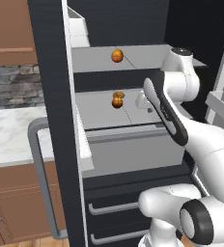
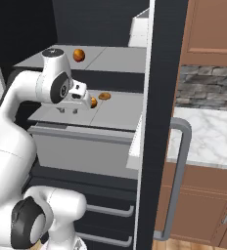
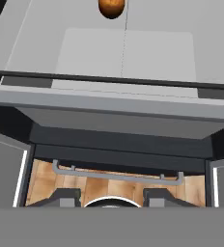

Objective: Pick the peach and orange from the fridge and place them on the plate next to the blender to make a fruit smoothie.

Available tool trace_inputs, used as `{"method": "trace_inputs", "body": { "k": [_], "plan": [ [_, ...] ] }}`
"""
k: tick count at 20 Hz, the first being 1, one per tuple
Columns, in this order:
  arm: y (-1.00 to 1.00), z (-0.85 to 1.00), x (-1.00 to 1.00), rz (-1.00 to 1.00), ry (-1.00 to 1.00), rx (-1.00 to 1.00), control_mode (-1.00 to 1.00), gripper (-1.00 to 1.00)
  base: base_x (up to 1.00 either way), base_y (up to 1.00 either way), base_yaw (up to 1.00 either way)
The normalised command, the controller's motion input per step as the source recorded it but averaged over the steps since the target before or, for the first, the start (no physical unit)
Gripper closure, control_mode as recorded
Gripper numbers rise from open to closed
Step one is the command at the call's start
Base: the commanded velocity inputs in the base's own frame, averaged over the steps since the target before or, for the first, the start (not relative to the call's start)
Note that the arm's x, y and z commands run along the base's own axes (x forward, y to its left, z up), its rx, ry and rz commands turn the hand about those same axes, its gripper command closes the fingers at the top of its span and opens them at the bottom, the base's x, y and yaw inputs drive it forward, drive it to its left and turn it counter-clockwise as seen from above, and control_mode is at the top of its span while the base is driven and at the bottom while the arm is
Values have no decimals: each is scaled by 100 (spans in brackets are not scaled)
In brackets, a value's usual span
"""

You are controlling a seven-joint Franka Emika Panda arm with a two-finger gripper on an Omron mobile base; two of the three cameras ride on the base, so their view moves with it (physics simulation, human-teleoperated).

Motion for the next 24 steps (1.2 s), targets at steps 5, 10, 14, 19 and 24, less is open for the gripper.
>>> {"method": "trace_inputs", "body": {
  "k": [5,10,14,19,24],
  "plan": [
    [2,3,-28,3,-10,1,-100,-100,0,0,0],
    [0,50,-53,0,-37,1,-100,-100,0,0,0],
    [0,82,-39,0,-43,0,-100,-100,0,0,0],
    [3,100,-3,0,-28,0,-100,-100,0,0,0],
    [23,62,22,0,-5,3,-100,-100,0,0,0]
  ]
}}
